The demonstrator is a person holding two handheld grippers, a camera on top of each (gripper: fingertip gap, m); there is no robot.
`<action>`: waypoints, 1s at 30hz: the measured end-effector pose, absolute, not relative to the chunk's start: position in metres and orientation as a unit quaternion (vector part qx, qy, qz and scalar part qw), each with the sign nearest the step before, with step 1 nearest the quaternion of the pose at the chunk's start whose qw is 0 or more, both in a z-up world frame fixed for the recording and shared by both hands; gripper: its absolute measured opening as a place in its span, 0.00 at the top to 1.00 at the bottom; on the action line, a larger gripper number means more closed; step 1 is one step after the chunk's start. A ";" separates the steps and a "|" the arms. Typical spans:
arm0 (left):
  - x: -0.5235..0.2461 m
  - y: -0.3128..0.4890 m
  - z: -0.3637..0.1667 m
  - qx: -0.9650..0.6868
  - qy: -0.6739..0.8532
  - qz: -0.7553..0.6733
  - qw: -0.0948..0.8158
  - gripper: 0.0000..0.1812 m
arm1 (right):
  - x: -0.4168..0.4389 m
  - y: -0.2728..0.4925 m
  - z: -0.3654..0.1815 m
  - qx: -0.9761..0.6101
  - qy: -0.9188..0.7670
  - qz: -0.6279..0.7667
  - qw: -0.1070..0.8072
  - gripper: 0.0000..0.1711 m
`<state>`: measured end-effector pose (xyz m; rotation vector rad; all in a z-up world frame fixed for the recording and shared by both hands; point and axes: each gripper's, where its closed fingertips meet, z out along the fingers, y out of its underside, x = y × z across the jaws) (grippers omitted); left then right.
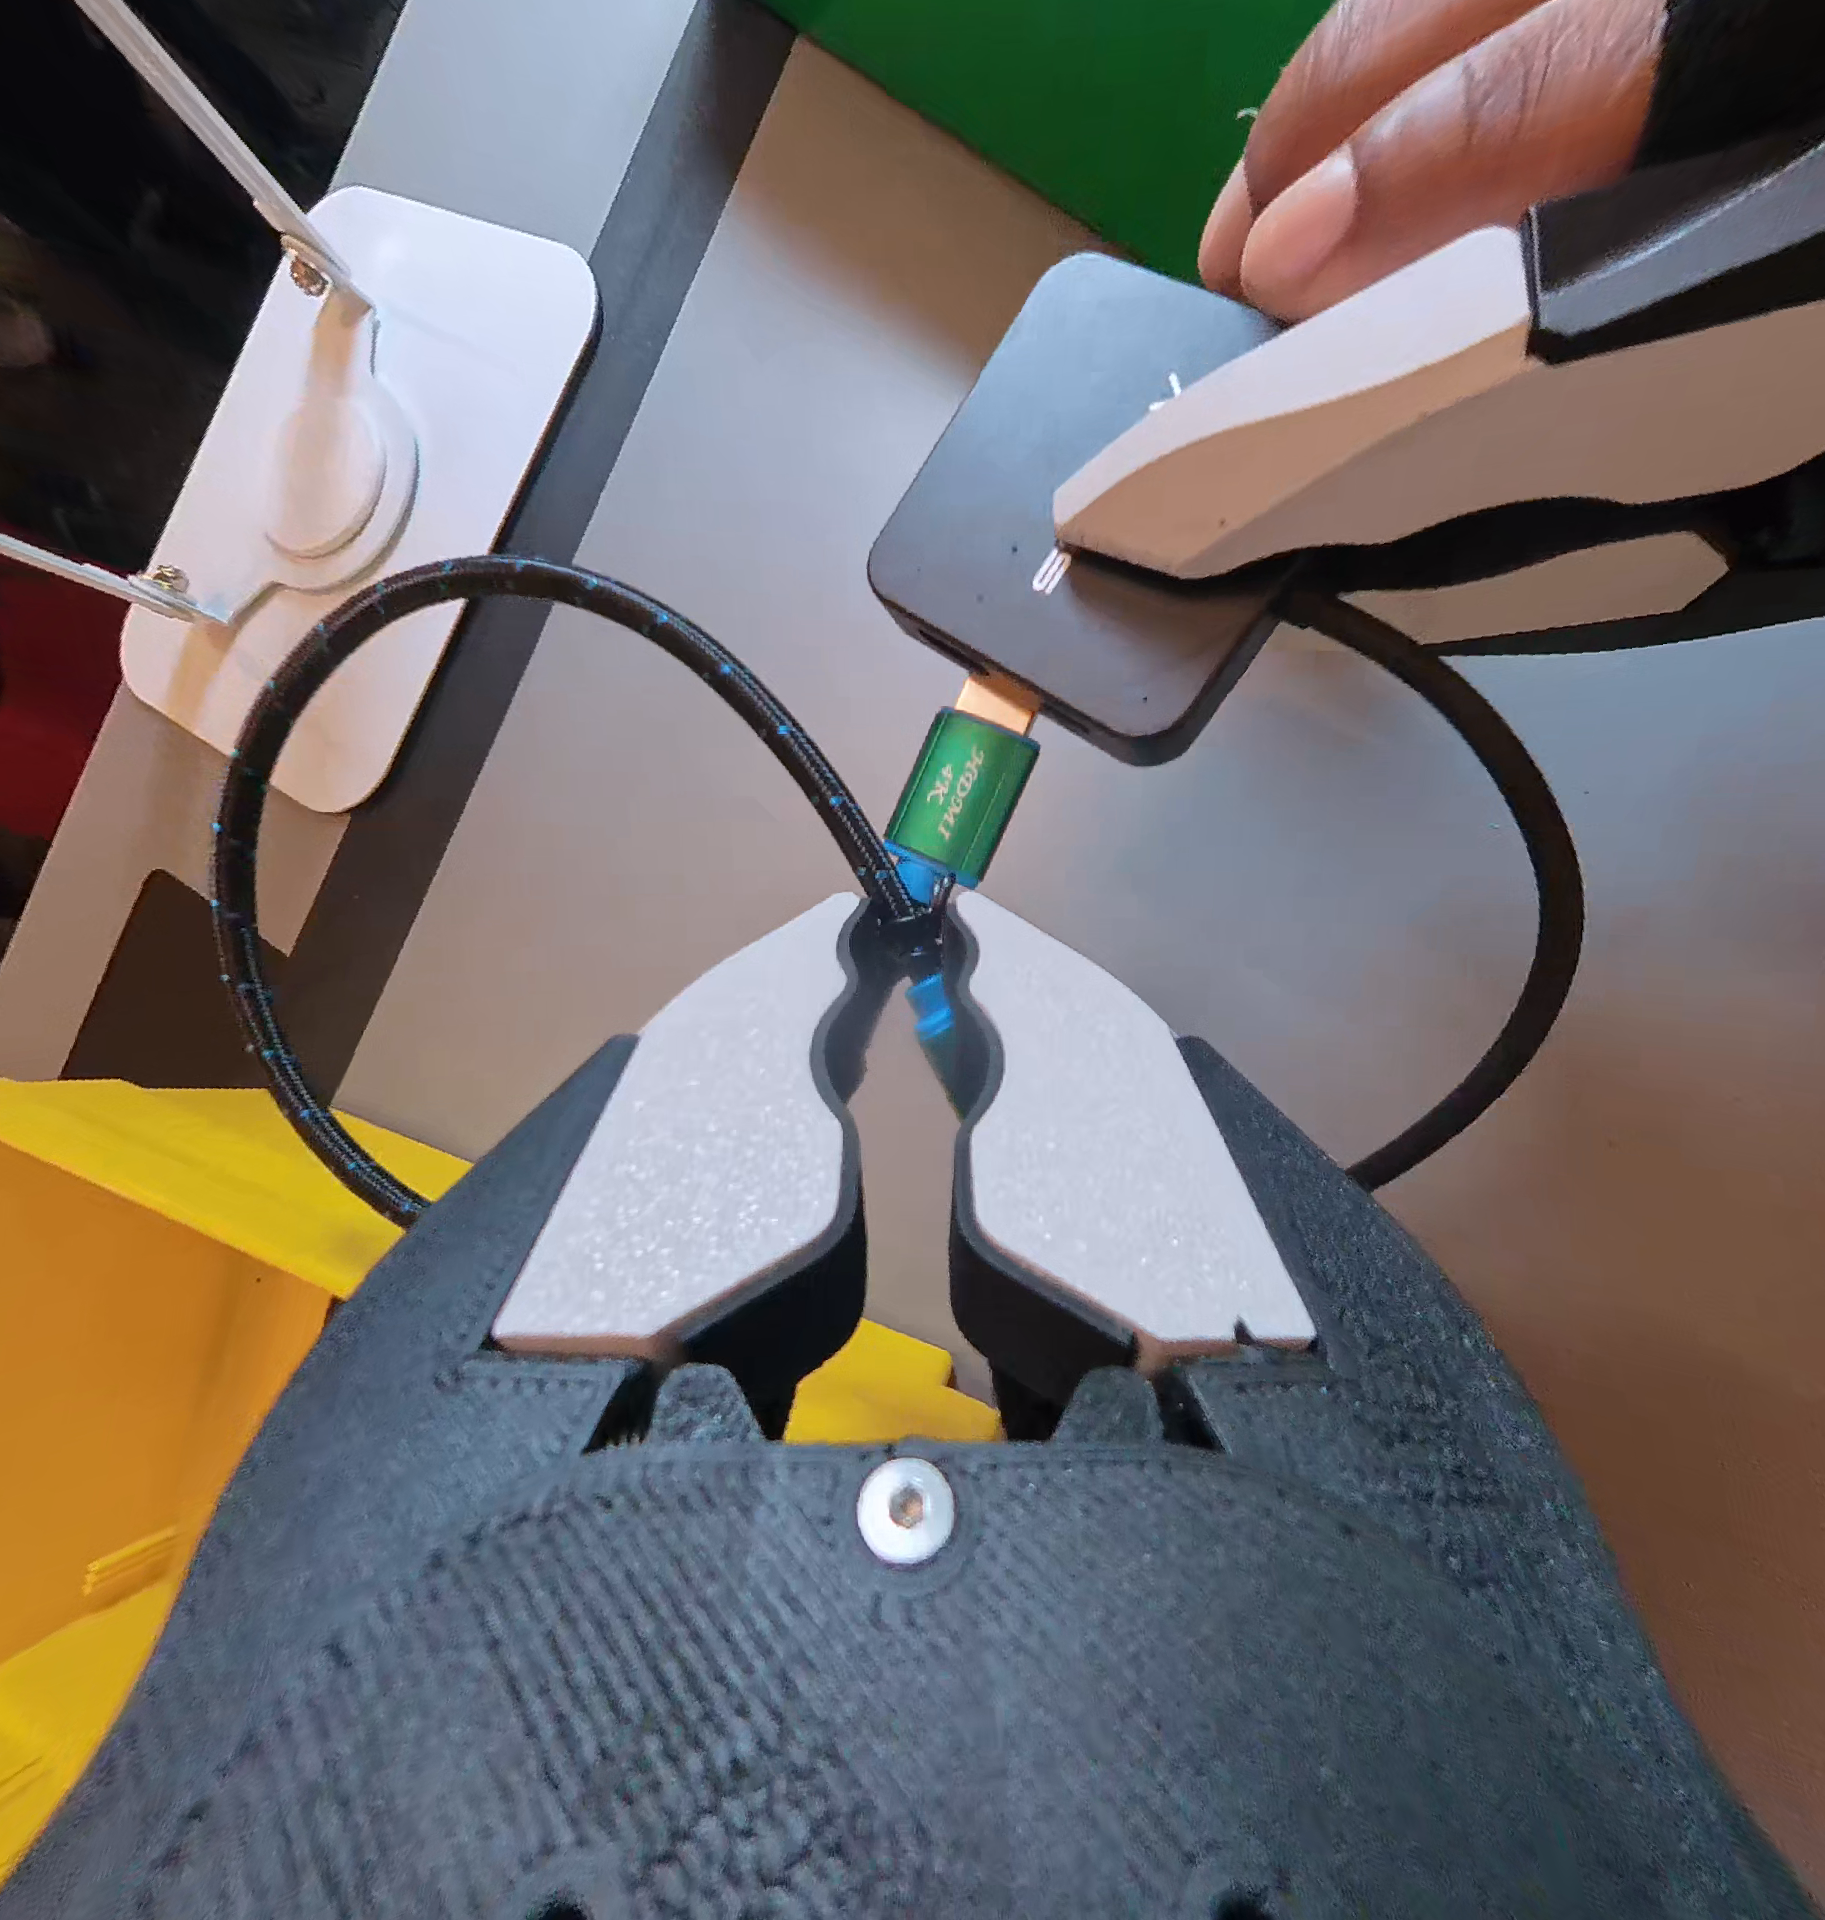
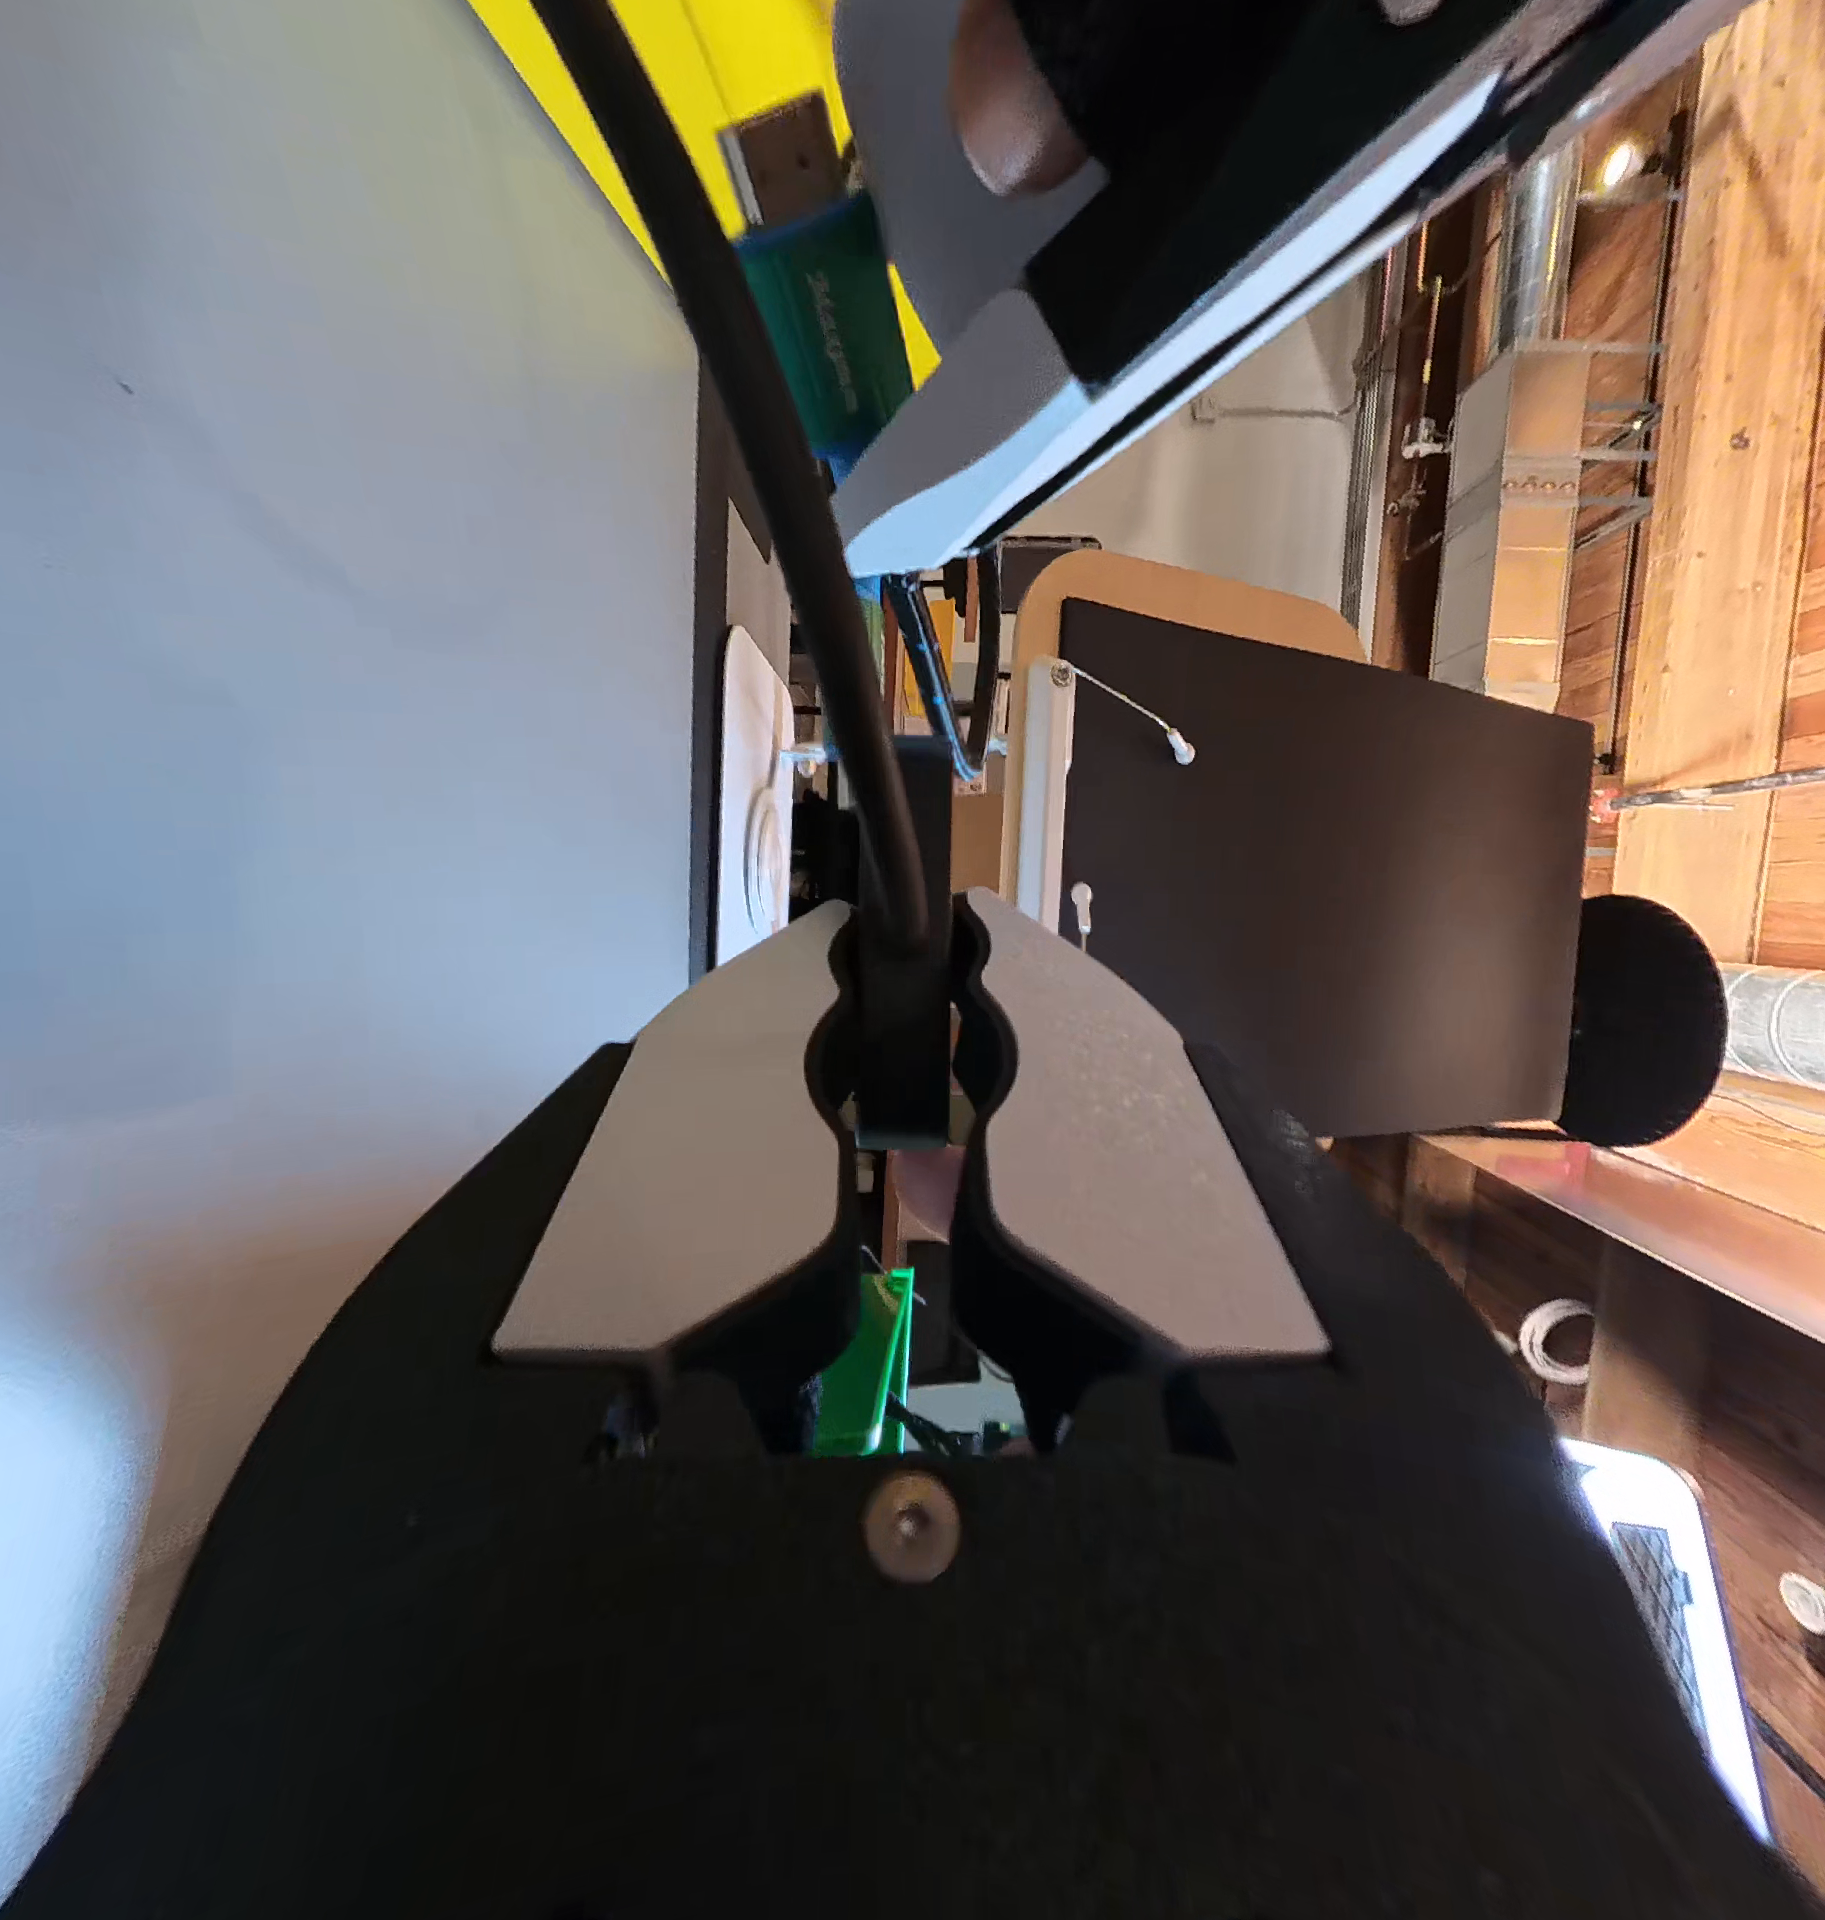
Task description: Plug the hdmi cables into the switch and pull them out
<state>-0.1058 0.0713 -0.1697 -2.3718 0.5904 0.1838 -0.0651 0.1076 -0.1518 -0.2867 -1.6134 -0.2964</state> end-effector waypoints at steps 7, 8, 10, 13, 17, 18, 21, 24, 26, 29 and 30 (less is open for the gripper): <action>-0.107 0.067 -0.177 -0.913 0.244 0.069 0.319 0.94 | -0.065 0.107 -0.160 -0.122 -0.729 -0.112 0.664 0.92; -0.107 0.067 -0.176 -0.912 0.244 0.071 0.320 0.94 | -0.064 0.109 -0.160 -0.125 -0.729 -0.110 0.664 0.92; -0.109 0.068 -0.173 -0.911 0.242 0.073 0.327 0.94 | -0.062 0.113 -0.163 -0.128 -0.734 -0.108 0.659 0.92; -0.110 0.067 -0.171 -0.910 0.239 0.070 0.331 0.94 | -0.062 0.115 -0.168 -0.122 -0.736 -0.111 0.656 0.92; -0.111 0.068 -0.175 -0.913 0.236 0.071 0.324 0.94 | -0.065 0.107 -0.169 -0.111 -0.735 -0.109 0.660 0.92; -0.112 0.068 -0.176 -0.914 0.236 0.072 0.322 0.94 | -0.065 0.106 -0.169 -0.109 -0.734 -0.109 0.662 0.92; -0.114 0.068 -0.178 -0.916 0.232 0.071 0.319 0.94 | -0.065 0.103 -0.171 -0.103 -0.734 -0.103 0.663 0.92; -0.117 0.066 -0.180 -0.918 0.232 0.076 0.312 0.94 | -0.065 0.098 -0.172 -0.094 -0.734 -0.090 0.666 0.92; -0.117 0.065 -0.183 -0.919 0.237 0.077 0.305 0.94 | -0.066 0.096 -0.172 -0.091 -0.732 -0.086 0.669 0.92; -0.116 0.064 -0.185 -0.920 0.242 0.072 0.301 0.94 | -0.065 0.095 -0.174 -0.091 -0.733 -0.080 0.669 0.92; -0.115 0.064 -0.185 -0.920 0.242 0.072 0.301 0.94 | -0.065 0.094 -0.175 -0.092 -0.734 -0.075 0.669 0.92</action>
